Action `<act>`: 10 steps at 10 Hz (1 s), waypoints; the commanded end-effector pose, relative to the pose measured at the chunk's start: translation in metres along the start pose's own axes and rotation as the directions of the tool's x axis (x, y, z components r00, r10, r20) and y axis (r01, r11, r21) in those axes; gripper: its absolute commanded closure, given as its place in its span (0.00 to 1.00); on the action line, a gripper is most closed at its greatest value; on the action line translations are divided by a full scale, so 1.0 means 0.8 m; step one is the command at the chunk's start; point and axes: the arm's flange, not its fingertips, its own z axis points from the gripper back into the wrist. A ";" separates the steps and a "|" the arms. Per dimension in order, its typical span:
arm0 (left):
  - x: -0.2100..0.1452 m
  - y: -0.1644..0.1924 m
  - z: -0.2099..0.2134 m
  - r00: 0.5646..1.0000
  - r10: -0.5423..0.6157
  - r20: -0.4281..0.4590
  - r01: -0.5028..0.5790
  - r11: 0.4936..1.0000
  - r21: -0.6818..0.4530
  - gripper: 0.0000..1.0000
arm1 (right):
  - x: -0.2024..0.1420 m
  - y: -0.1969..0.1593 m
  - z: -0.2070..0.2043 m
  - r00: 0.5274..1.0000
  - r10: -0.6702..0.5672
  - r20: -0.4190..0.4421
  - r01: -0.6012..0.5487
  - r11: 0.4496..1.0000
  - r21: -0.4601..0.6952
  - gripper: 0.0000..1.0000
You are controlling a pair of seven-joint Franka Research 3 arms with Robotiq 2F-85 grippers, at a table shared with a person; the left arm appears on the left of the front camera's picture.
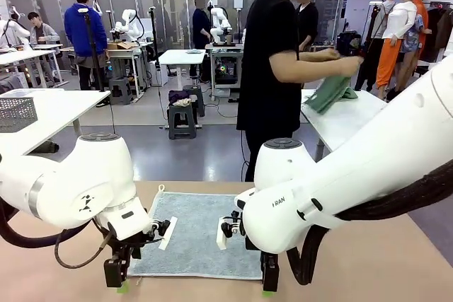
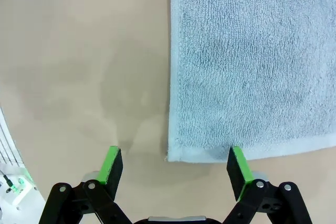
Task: Fold the towels and place them in the basket.
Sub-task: When a person lays out a Towel with hook on the table, fold it in half twice.
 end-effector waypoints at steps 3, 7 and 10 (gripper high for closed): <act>-0.004 0.012 -0.010 1.000 -0.007 -0.004 0.008 0.999 0.042 0.00 | 0.002 -0.010 -0.015 1.000 0.018 0.011 -0.018 0.999 -0.031 0.00; -0.011 0.013 -0.017 1.000 0.018 0.010 -0.019 0.998 0.062 0.00 | 0.003 -0.009 -0.018 1.000 0.014 0.006 -0.013 0.999 -0.040 0.00; -0.012 0.012 -0.017 1.000 0.017 0.008 -0.018 0.997 0.068 0.20 | 0.005 -0.008 -0.016 1.000 0.016 0.006 -0.016 0.999 -0.039 0.12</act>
